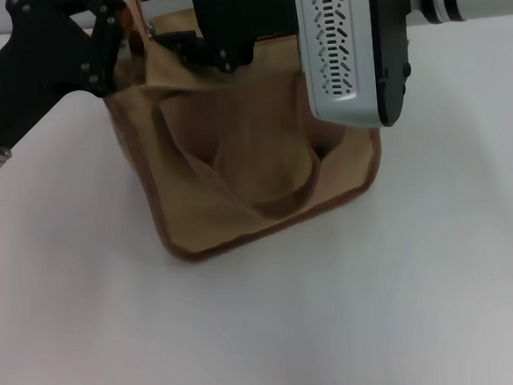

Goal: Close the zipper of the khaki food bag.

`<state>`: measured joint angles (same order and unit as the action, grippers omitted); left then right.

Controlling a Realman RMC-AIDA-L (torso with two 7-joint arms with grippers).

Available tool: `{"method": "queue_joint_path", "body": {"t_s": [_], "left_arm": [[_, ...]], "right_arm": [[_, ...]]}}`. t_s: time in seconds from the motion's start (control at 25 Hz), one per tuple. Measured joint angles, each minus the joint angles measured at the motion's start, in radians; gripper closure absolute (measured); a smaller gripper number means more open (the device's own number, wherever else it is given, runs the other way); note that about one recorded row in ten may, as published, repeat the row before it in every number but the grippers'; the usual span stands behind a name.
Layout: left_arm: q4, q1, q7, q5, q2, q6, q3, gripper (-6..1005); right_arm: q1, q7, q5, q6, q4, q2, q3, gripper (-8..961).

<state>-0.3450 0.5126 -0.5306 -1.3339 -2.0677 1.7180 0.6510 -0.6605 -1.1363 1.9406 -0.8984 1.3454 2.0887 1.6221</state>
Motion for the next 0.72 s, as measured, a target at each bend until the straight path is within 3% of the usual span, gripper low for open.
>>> {"method": "queue_joint_path", "body": {"t_s": [0.72], "left_arm": [[0.0, -0.022, -0.001, 0.004, -0.001, 0.008, -0.001, 978]], "right_arm": [[0.003, 0.126, -0.151, 0.051, -0.056, 0.001, 0.022, 528]]}}
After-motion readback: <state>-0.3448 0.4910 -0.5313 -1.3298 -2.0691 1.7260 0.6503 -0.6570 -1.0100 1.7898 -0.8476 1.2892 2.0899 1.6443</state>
